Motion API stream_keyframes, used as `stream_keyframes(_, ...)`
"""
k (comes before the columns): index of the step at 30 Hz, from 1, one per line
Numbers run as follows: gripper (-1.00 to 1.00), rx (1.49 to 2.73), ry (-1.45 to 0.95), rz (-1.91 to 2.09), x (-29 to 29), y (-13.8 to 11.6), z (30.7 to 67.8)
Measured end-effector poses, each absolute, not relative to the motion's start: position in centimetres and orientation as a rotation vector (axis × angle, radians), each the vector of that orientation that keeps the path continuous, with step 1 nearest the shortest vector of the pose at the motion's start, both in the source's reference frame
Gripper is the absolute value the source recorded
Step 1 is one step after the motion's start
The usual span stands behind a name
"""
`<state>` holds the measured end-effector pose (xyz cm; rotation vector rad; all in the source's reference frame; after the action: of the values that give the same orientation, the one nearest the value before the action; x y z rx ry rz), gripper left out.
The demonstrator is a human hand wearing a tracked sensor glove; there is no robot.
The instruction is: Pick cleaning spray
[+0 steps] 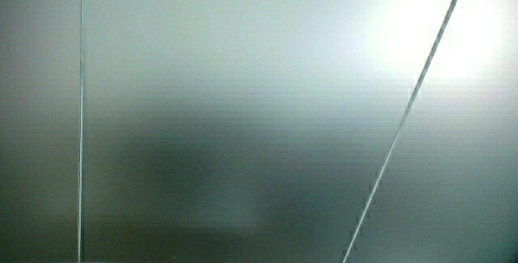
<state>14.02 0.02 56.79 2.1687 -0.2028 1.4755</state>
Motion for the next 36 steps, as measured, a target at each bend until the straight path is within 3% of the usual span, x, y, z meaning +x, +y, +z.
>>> stream_keyframes(9,0.0,2.006,-0.123,1.485,9.6,-0.6,55.8)
stream_keyframes(11,0.0,2.077,-0.264,1.475,9.1,-1.2,57.0)
stream_keyframes(12,0.0,2.027,-0.339,1.596,8.6,-1.3,57.5)
stream_keyframes(13,0.0,2.083,-0.302,1.459,8.4,-1.4,56.9)
stream_keyframes(17,0.0,2.014,-0.412,1.59,7.7,-1.6,57.8)
stream_keyframes(22,0.0,1.967,-0.355,1.601,7.2,-1.5,58.1)
stream_keyframes(31,0.0,1.714,-0.334,1.777,6.8,-1.6,60.1)
stream_keyframes(36,0.06,1.648,-0.376,1.84,6.2,-1.9,59.6)
